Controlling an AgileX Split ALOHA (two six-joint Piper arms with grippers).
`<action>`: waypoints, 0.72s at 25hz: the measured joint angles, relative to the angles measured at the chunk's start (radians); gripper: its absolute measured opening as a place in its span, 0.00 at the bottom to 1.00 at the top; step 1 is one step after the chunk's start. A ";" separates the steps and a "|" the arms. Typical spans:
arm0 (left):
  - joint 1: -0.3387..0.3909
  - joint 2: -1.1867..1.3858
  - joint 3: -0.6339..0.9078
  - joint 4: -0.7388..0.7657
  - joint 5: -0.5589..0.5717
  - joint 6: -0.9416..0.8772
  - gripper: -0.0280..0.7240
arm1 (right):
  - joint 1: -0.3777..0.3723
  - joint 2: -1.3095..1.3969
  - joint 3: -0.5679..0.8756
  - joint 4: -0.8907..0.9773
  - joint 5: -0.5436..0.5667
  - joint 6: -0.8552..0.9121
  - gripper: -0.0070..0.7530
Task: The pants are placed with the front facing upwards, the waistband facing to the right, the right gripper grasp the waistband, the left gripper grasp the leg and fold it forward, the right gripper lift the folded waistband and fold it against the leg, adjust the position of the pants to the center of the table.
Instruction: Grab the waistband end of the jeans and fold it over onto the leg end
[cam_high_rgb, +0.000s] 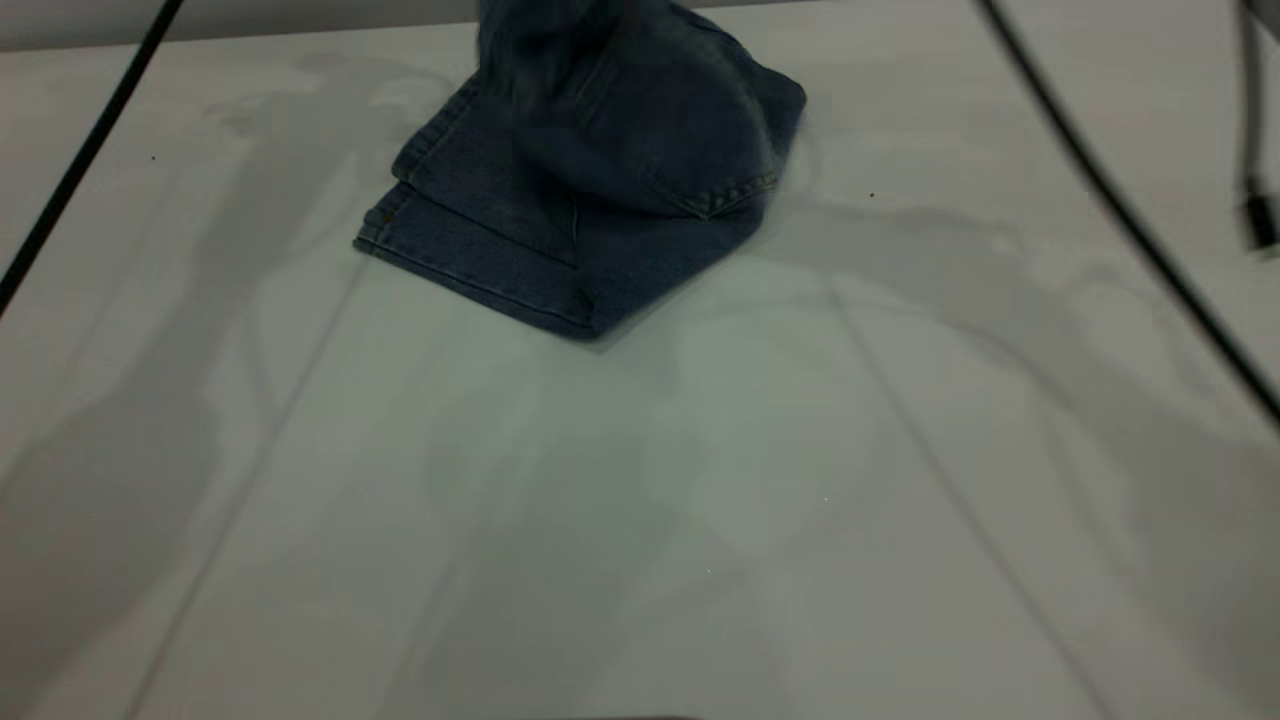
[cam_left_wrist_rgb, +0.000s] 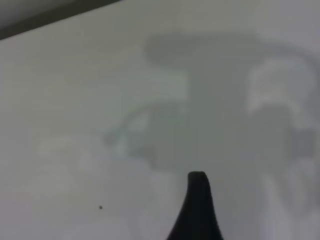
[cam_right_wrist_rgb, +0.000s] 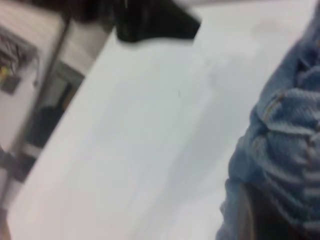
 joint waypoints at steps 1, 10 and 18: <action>0.000 0.000 0.000 -0.008 0.000 0.000 0.77 | 0.014 0.013 -0.008 0.000 -0.007 -0.007 0.12; 0.000 0.000 0.000 -0.041 0.000 0.000 0.77 | 0.061 0.087 -0.062 0.005 -0.005 0.040 0.50; 0.000 0.000 0.000 -0.046 0.000 0.000 0.77 | 0.053 0.087 -0.066 -0.012 0.068 0.127 0.90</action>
